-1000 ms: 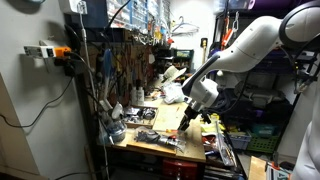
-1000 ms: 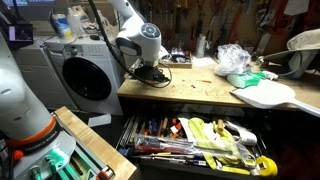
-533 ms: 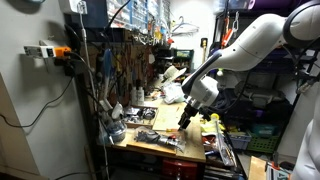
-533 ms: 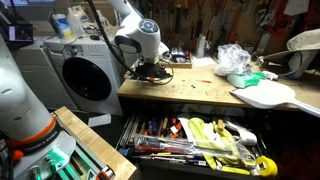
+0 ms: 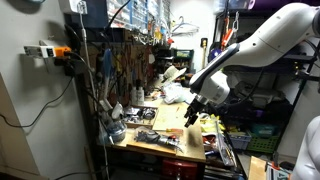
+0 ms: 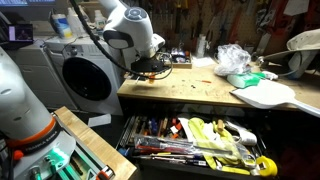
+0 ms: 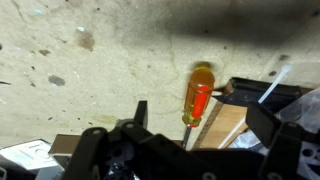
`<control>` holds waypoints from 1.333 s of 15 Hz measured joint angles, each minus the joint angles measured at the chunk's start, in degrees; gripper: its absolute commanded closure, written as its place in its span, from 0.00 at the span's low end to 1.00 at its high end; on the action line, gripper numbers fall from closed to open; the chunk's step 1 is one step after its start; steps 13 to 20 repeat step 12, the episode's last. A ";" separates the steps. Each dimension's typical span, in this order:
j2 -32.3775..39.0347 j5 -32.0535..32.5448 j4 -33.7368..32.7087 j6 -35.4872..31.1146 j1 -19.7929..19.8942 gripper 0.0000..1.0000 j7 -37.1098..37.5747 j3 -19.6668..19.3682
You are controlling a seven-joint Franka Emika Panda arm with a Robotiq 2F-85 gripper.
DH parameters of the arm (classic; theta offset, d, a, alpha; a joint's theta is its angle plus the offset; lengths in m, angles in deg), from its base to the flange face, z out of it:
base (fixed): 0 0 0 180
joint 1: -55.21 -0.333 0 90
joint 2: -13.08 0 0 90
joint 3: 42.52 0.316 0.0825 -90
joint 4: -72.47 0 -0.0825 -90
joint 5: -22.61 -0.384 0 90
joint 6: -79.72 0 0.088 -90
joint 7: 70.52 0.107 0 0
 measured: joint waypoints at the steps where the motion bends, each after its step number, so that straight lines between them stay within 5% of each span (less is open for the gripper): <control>1: -1.87 1.02 1.40 -0.66 0.23 0.00 0.50 -0.02; 9: -16.31 14.83 10.64 -0.27 2.79 0.00 16.44 -1.64; 20: -18.33 15.57 11.38 0.04 2.79 0.00 17.62 -2.14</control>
